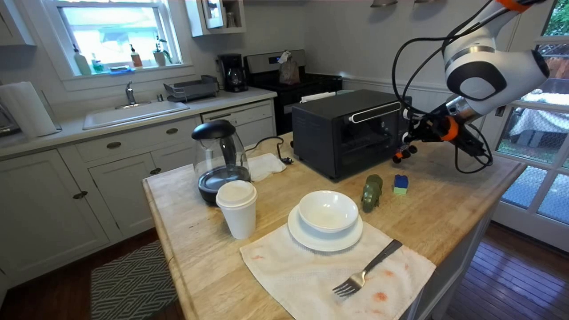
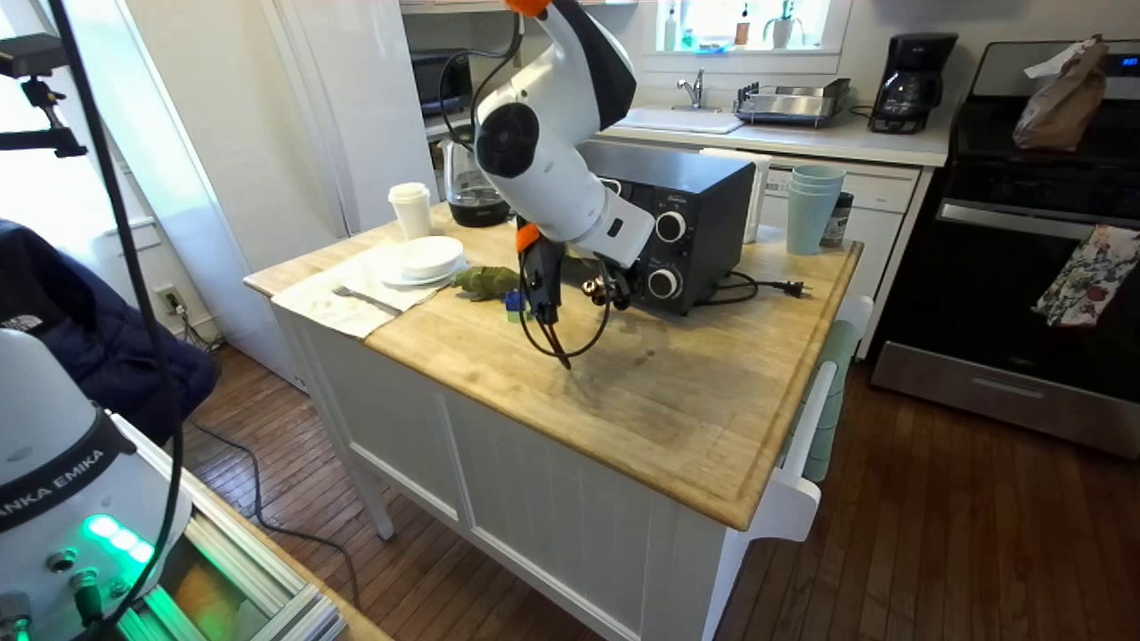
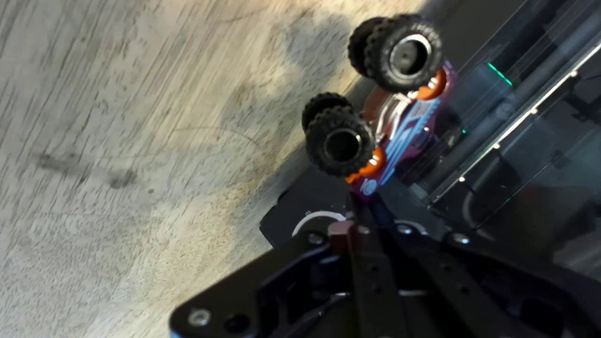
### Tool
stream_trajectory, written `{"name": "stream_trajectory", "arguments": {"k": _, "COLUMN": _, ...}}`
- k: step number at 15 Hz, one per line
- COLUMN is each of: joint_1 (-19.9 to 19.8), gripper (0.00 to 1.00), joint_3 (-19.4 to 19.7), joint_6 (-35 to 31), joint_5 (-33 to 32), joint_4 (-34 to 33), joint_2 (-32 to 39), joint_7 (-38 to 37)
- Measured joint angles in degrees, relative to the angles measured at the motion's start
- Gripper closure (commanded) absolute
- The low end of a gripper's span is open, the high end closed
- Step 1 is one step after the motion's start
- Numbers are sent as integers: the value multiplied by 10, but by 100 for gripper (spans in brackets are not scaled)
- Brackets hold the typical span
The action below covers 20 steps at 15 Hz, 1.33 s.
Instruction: Set the toy car upright
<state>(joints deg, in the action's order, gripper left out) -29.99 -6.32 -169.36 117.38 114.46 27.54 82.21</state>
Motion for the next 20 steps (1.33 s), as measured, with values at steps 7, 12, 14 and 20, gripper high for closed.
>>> {"name": "stream_trajectory", "arguments": {"k": 7, "joint_1": 14, "gripper": 100, "joint_3": 15, "joint_6": 23, "joint_5": 65, "joint_4": -36, "joint_2": 42, "joint_7": 77}}
{"name": "stream_trajectory", "arguments": {"k": 12, "joint_1": 18, "gripper": 100, "joint_3": 20, "joint_6": 27, "joint_5": 99, "joint_4": -36, "joint_2": 42, "joint_7": 114}}
{"name": "stream_trajectory", "arguments": {"k": 14, "joint_1": 18, "gripper": 100, "joint_3": 20, "joint_6": 27, "joint_5": 101, "joint_4": -36, "joint_2": 42, "joint_7": 122}}
{"name": "stream_trajectory", "arguments": {"k": 20, "joint_1": 18, "gripper": 100, "joint_3": 21, "joint_6": 27, "joint_5": 101, "joint_4": -36, "joint_2": 41, "joint_7": 130}}
